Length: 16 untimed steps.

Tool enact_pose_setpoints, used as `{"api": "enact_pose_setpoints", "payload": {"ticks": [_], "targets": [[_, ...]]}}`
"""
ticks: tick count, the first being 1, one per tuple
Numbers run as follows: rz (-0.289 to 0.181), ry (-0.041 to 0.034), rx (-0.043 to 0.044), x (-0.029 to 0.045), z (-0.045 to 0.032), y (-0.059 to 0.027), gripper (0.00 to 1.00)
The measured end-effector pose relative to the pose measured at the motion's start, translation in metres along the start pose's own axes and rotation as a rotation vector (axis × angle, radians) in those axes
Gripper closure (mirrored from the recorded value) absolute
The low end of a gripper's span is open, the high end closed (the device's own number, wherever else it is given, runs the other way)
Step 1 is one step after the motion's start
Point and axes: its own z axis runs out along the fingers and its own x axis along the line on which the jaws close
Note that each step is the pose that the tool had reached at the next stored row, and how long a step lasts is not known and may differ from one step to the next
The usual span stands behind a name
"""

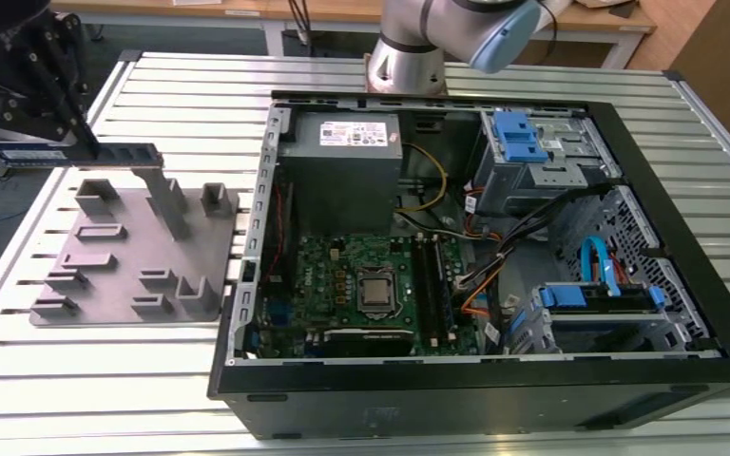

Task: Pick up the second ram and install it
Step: 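Pick up the second ram and move it above second insertion slot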

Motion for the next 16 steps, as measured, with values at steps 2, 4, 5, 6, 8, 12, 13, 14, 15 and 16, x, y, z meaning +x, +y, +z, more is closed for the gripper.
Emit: {"api": "enact_pose_setpoints", "payload": {"ticks": [2, 4, 5, 6, 8, 12, 13, 14, 15, 16], "targets": [[0.0, -0.0001, 0.0, 0.0, 0.0, -0.0064, 0.86], [0.0, -0.0001, -0.0001, 0.0, -0.0001, -0.0125, 0.86], [0.0, 0.0, -0.0001, 0.0001, -0.0002, -0.0154, 0.86], [0.0, 0.0, -0.0002, 0.0001, -0.0002, -0.0184, 0.86], [0.0, 0.0, -0.0003, 0.0001, -0.0003, -0.0247, 0.86], [0.0, 0.0, -0.0004, 0.0001, -0.0005, -0.0366, 0.86], [0.0, -0.0001, -0.0003, 0.0001, -0.0005, -0.0396, 0.86], [0.0, -0.0001, -0.0004, 0.0001, -0.0006, -0.0425, 0.86], [0.0, -0.0001, -0.0004, 0.0001, -0.0006, -0.0454, 0.86], [0.0, -0.0001, -0.0004, 0.0001, -0.0007, -0.0483, 0.86]]}}
